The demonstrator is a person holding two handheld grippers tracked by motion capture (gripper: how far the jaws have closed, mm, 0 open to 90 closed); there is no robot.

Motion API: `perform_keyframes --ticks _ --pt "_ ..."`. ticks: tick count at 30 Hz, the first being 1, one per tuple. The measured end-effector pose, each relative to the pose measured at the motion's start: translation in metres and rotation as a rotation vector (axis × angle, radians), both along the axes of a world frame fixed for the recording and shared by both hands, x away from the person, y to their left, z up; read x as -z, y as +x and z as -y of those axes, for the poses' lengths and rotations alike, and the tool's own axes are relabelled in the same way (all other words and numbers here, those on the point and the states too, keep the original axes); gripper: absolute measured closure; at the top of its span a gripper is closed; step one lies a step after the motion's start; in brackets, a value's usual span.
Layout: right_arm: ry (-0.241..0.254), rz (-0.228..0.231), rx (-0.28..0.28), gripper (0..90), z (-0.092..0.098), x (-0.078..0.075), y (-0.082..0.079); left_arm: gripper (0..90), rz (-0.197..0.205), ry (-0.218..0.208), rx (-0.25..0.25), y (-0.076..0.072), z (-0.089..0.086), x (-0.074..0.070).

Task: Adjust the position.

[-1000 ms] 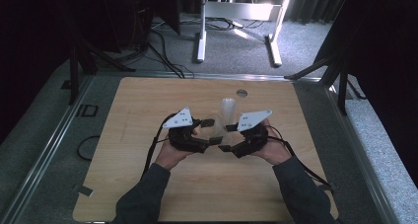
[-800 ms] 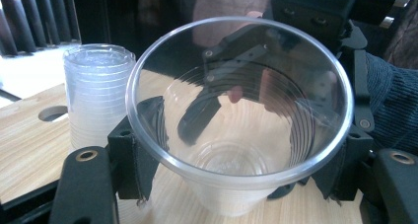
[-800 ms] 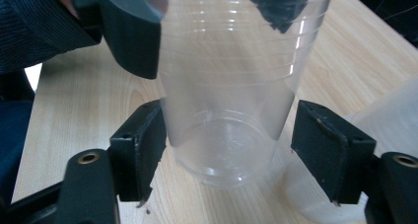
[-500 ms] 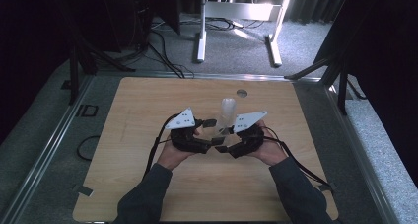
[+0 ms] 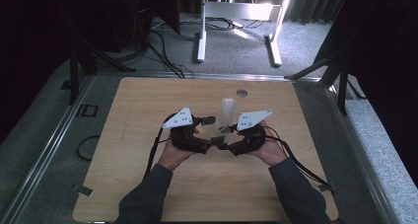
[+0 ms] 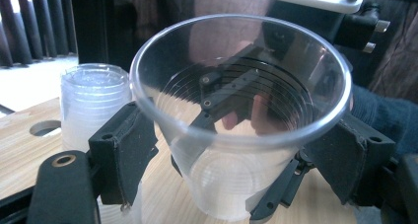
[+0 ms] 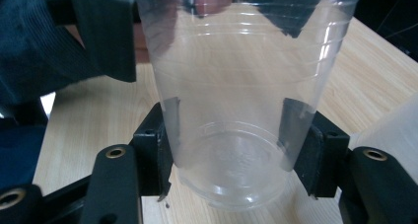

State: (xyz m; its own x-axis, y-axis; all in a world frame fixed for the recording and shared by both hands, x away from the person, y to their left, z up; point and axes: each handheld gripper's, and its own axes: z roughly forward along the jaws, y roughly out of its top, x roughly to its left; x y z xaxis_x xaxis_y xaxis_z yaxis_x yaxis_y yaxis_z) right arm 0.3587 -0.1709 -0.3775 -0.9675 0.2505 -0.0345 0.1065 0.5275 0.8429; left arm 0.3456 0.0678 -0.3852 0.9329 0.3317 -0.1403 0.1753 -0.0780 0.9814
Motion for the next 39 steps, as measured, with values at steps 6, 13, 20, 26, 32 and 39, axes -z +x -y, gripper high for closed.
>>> perform_keyframes --ticks 6,13,20,26,32,39 --pt "0.051 -0.001 -0.004 41.1 -0.0009 0.0008 -0.001 21.2 -0.005 -0.06 -0.001 0.0003 -0.0003 -0.0004" --pt "0.085 -0.016 -0.015 41.1 -0.0023 0.0024 -0.0013 21.3 0.0 -0.109 -0.004 -0.0004 -0.0001 -0.0016" --pt "0.095 -0.031 -0.026 41.0 -0.0029 0.0037 -0.001 23.8 0.016 -0.118 -0.007 -0.0017 0.0004 -0.0026" --pt "0.095 -0.041 -0.037 40.9 -0.0039 0.0051 -0.0006 24.1 0.019 -0.114 -0.01 -0.002 0.0008 -0.0024" --pt "0.094 -0.049 -0.041 40.9 -0.0045 0.0063 -0.0003 24.4 0.024 -0.112 -0.019 -0.0027 0.0012 -0.0022" --pt "0.09 -0.057 -0.042 40.8 -0.0052 0.0074 -0.0002 24.6 0.032 -0.107 -0.028 -0.0032 0.0014 -0.0025"
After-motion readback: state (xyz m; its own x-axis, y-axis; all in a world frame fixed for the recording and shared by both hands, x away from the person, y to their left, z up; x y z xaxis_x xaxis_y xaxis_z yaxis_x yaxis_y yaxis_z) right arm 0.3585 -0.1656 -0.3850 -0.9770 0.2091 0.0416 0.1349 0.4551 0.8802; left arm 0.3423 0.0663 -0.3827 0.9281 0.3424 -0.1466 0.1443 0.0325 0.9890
